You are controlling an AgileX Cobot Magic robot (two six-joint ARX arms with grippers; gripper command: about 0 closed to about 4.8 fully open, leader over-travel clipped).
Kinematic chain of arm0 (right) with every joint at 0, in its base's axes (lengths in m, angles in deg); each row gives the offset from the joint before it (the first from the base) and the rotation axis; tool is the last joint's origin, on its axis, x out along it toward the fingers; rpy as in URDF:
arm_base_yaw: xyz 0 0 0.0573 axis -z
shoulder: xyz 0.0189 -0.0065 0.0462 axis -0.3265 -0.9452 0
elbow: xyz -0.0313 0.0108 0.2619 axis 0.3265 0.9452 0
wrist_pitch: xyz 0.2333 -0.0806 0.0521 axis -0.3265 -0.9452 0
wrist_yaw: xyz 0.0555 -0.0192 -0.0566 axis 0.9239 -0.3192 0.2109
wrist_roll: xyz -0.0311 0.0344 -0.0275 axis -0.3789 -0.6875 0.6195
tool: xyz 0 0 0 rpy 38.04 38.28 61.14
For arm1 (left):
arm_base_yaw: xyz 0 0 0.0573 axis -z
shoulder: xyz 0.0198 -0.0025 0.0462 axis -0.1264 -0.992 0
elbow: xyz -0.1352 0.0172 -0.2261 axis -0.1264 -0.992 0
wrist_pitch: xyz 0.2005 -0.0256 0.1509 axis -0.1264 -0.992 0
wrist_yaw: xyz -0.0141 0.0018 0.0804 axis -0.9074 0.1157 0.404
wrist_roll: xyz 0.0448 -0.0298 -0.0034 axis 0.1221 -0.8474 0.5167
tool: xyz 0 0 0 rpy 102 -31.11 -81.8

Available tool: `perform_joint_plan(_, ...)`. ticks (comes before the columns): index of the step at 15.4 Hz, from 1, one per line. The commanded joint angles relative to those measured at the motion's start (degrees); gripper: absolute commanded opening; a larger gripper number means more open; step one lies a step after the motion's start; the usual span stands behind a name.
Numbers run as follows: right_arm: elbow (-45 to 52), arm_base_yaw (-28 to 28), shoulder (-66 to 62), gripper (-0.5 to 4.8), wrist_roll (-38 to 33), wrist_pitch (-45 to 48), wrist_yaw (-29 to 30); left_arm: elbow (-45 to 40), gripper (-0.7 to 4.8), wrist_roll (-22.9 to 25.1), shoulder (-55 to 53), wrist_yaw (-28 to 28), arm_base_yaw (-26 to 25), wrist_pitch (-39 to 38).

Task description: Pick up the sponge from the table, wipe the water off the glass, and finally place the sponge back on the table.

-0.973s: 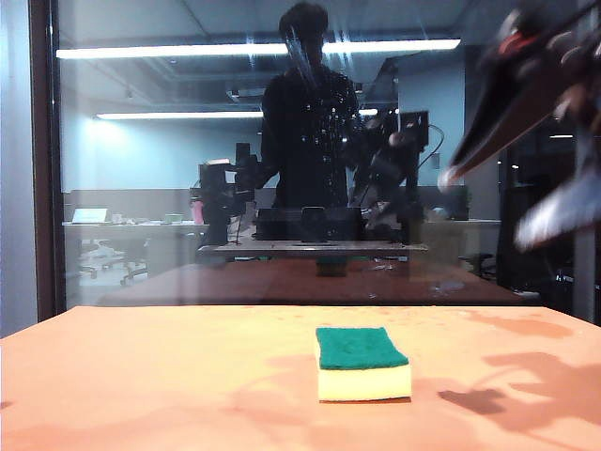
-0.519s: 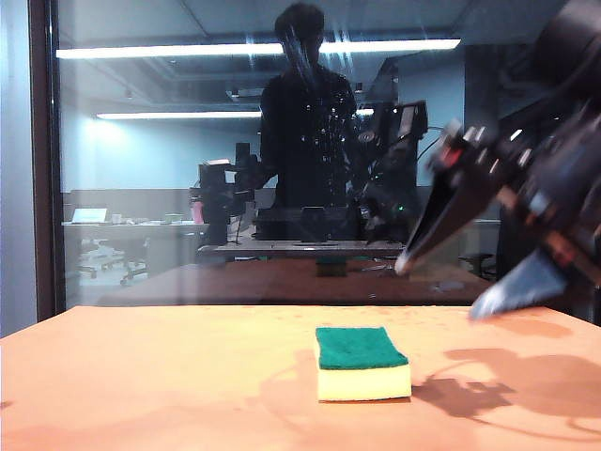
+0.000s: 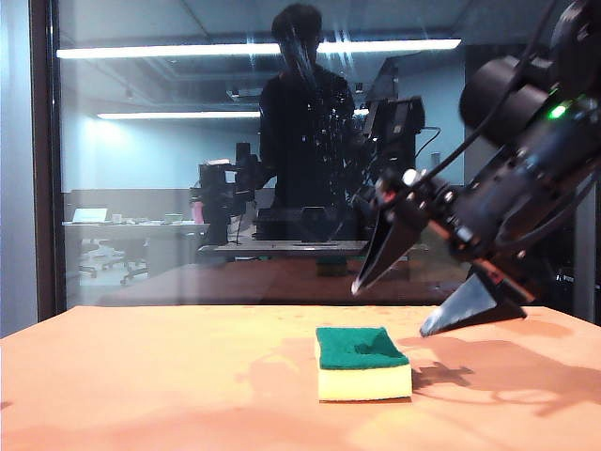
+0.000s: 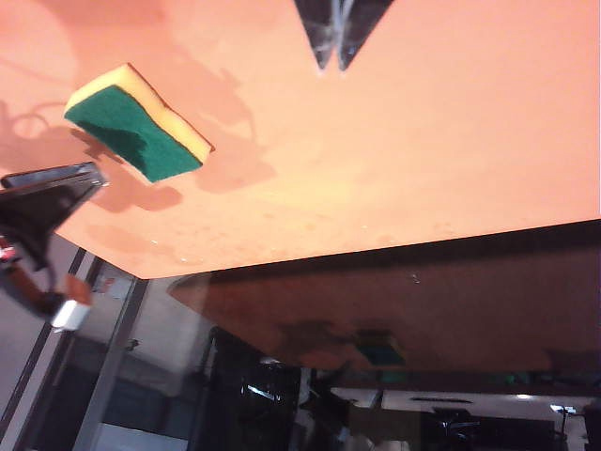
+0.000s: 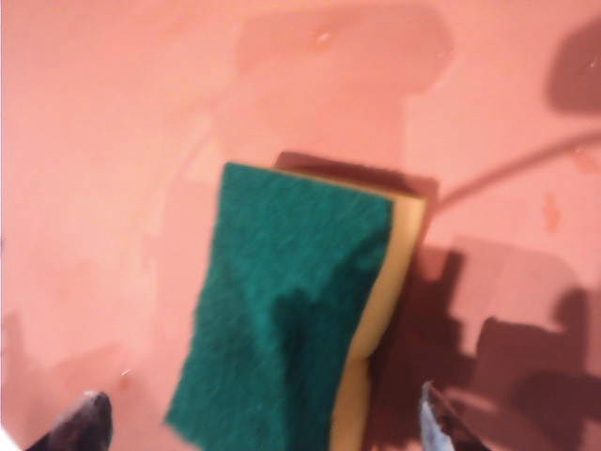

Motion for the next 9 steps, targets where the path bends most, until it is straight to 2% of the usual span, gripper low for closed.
perform_joint_plan(1, -3.78, -0.48, -4.31, 4.18, -0.20, -1.84, 0.15, 0.20, -0.06, 0.02, -0.07, -0.31, 0.02, 0.42)
perform_joint_plan(5, -6.91, -2.51, -7.78, 4.17, -0.31, -4.35, -1.81, 0.20, -0.06, 0.02, -0.07, -0.35, 0.00, 0.39)
perform_joint_plan(6, -6.88, -2.93, -7.93, 4.00, -0.31, -4.42, -3.17, 0.20, -0.06, 0.02, -0.07, -0.33, 0.00, 0.42)
perform_joint_plan(7, -6.93, -3.28, -8.55, 3.47, -0.31, -4.15, -3.56, 0.20, -0.06, 0.02, -0.07, -0.37, 0.00, 0.39)
perform_joint_plan(9, -7.21, -3.30, -10.05, 2.96, -0.31, -3.98, -3.54, 0.20, -0.06, 0.02, -0.07, -0.42, 0.00, 0.39)
